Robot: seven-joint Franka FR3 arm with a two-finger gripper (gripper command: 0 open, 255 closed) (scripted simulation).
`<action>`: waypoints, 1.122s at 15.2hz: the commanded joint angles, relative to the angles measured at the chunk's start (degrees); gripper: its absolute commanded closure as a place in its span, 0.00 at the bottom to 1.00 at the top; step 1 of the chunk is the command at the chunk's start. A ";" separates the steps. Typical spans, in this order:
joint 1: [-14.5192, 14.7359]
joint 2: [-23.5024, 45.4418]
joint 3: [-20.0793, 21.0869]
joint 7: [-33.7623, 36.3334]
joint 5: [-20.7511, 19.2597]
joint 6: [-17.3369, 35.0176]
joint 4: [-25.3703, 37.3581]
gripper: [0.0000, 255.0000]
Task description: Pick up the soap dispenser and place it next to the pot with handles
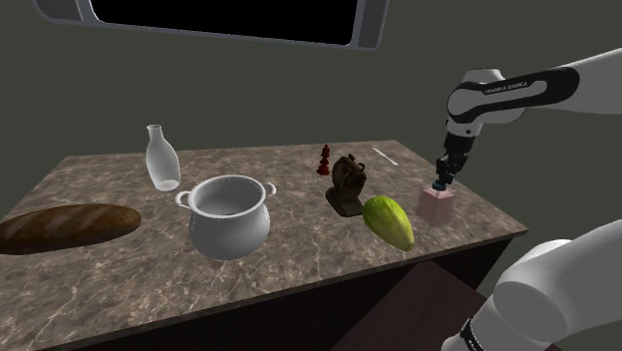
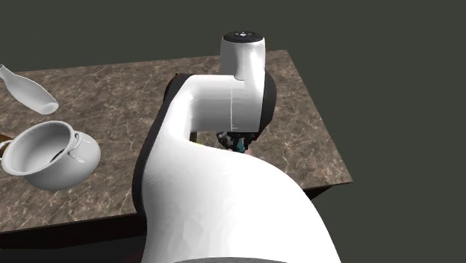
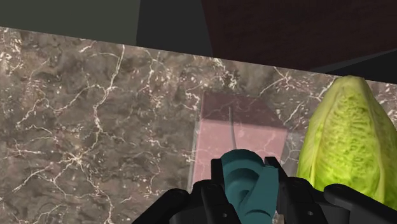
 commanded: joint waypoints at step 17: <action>0.42 -2.08 2.45 -0.35 1.00 -14.43 12.38 1.00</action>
